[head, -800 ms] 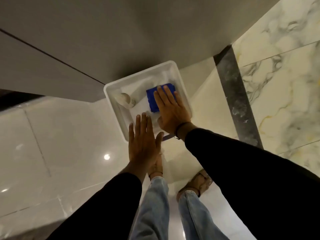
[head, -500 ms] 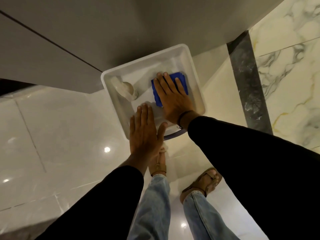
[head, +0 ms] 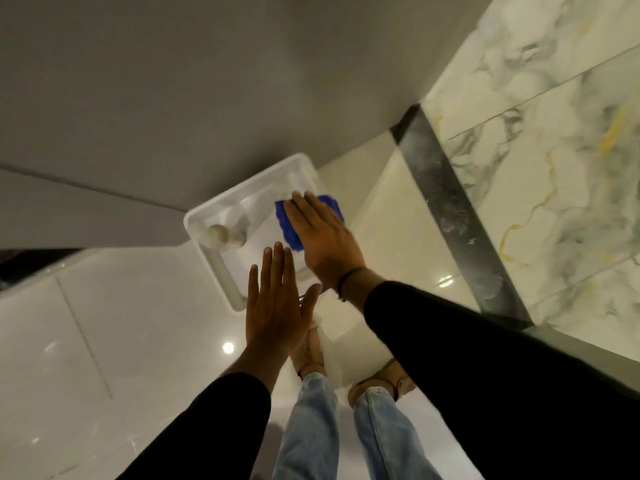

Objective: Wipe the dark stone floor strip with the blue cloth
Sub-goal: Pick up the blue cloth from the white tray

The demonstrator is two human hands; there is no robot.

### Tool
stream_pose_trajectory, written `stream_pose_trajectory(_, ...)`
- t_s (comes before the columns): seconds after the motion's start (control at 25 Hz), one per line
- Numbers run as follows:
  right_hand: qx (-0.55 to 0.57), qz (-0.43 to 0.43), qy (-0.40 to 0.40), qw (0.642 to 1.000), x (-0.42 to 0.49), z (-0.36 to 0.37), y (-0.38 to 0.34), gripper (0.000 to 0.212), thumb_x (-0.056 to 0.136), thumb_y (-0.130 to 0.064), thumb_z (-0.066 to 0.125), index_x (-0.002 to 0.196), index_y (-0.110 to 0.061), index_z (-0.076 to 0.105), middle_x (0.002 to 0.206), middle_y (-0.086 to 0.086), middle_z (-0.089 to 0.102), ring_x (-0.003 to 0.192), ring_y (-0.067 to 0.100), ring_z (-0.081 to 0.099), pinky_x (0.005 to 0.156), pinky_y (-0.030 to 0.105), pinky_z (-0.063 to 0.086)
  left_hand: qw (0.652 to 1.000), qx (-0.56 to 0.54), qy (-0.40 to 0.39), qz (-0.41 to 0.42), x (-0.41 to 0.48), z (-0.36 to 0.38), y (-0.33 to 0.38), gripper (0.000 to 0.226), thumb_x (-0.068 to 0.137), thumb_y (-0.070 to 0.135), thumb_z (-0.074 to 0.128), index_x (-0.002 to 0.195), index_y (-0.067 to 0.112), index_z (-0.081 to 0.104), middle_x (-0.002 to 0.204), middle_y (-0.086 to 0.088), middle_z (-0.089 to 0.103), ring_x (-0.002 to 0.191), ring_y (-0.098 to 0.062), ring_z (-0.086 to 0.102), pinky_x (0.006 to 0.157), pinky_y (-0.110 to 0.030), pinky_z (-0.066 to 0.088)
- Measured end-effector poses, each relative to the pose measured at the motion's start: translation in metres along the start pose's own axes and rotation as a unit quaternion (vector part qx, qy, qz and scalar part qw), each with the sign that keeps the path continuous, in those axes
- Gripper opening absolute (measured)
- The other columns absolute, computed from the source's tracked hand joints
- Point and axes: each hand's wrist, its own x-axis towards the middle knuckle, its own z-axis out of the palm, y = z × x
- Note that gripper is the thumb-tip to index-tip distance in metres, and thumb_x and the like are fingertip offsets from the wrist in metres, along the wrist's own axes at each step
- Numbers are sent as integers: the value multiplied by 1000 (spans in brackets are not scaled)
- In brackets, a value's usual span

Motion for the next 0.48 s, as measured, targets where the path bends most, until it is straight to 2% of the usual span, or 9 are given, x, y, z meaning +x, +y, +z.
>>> stream_pose_trajectory(0.08, 45, 47, 21, 998, -40, -33, 3, 76, 95, -4, 59, 162, -17, 24, 171, 8, 28, 160, 32, 20, 130, 52, 25, 999, 21, -7, 36, -16, -13, 30, 101, 99, 77, 2, 175, 11, 3, 185, -12, -1, 172, -30, 1, 141, -53, 9)
stream_pose_trajectory(0.16, 60, 106, 53, 991, -84, -67, 23, 80, 91, -3, 64, 160, -17, 27, 169, 9, 33, 158, 37, 25, 127, 56, 30, 997, 23, 1, 80, -28, -26, 69, 98, 101, 74, 13, 174, 8, 17, 183, -14, 11, 170, -35, 14, 138, -57, 19)
stream_pose_trajectory(0.2, 65, 141, 67, 986, -105, -80, 38, 83, 89, 1, 64, 161, -17, 27, 169, 9, 33, 158, 39, 24, 127, 56, 30, 995, 19, 4, 97, -30, -32, 89, 96, 102, 72, 18, 173, 7, 23, 182, -14, 17, 169, -36, 19, 137, -58, 21)
stream_pose_trajectory(0.32, 103, 265, 114, 952, -167, -100, 96, 87, 89, 8, 57, 163, -21, 23, 173, 4, 25, 161, 33, 15, 131, 49, 21, 988, 42, -15, 147, -25, -38, 143, 88, 107, 66, 30, 173, 8, 25, 181, -11, 15, 170, -34, 20, 138, -55, 18)
stream_pose_trajectory(0.4, 136, 336, 137, 922, -199, -100, 129, 85, 93, 6, 55, 164, -24, 20, 173, 1, 22, 162, 27, 12, 132, 44, 16, 978, 65, -5, 200, -11, -38, 171, 84, 106, 59, 42, 169, 4, 38, 175, -19, 36, 162, -40, 38, 131, -58, 33)
stream_pose_trajectory(0.48, 180, 406, 158, 882, -224, -90, 159, 81, 96, 6, 51, 164, -23, 20, 173, 0, 21, 163, 25, 10, 133, 42, 12, 959, 110, -2, 260, 15, -27, 196, 82, 101, 57, 44, 161, 2, 47, 161, -26, 57, 147, -46, 57, 116, -65, 49)
